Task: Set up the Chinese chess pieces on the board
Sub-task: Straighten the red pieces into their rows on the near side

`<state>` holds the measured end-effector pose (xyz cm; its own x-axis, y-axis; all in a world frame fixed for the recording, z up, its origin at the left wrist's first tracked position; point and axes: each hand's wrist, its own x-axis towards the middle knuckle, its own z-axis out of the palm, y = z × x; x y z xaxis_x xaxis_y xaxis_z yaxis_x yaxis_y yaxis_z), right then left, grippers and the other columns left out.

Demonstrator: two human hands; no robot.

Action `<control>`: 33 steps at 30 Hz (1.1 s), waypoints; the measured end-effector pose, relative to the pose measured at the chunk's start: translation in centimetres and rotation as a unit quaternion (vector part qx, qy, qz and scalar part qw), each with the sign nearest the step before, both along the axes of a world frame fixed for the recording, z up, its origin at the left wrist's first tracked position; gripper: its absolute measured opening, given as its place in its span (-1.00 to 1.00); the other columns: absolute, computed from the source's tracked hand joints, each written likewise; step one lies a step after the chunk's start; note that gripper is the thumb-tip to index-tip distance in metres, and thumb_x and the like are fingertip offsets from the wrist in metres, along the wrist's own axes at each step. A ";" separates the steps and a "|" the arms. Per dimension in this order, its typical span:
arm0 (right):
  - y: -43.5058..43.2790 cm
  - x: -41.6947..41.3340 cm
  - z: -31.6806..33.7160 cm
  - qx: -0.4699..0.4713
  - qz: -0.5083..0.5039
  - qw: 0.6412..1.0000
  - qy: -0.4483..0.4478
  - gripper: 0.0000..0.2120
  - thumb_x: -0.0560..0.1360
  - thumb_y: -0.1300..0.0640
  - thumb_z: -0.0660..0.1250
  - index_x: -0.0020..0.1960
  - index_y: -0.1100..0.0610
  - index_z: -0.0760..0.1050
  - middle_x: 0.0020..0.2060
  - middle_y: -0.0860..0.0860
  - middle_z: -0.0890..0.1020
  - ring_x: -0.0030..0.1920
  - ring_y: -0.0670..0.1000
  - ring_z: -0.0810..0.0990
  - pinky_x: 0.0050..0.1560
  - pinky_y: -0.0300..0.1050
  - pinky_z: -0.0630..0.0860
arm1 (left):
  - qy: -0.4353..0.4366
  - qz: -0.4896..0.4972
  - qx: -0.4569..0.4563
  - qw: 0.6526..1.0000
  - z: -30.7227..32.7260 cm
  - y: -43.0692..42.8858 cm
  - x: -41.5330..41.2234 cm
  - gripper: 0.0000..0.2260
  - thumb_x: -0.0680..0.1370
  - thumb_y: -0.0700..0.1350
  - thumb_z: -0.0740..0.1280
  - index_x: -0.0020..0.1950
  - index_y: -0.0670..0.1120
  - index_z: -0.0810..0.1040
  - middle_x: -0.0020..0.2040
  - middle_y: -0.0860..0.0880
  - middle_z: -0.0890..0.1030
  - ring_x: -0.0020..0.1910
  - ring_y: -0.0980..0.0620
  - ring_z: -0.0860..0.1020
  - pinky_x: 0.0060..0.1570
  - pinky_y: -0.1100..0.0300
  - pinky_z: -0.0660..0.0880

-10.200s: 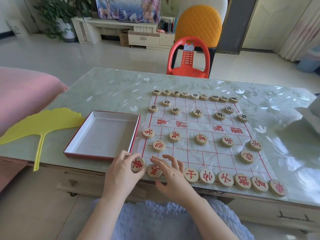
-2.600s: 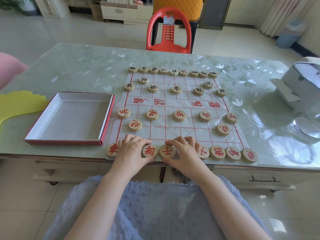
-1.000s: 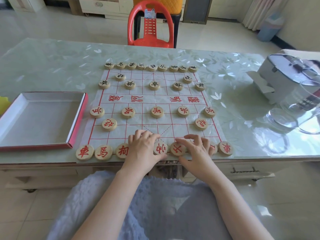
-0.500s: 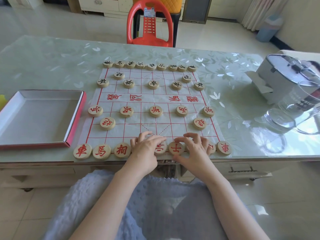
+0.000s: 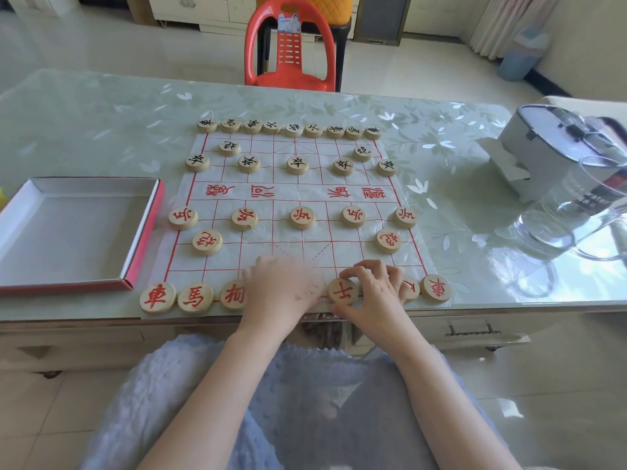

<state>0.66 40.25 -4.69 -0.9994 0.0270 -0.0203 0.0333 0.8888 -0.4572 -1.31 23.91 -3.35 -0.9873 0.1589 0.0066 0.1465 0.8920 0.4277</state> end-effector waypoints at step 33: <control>-0.2 -0.3 -0.2 0.010 -0.026 1.000 -0.004 -0.44 0.24 -0.27 0.44 0.14 -0.04 0.42 0.17 -0.09 0.28 0.23 0.00 0.11 0.26 -0.05 0.08 | 0.006 -0.042 0.005 0.999 -0.1 -0.8 0.5 -0.59 0.41 0.11 0.38 0.25 0.14 0.45 0.18 0.15 0.49 0.31 0.06 0.23 0.09 0.13 0.09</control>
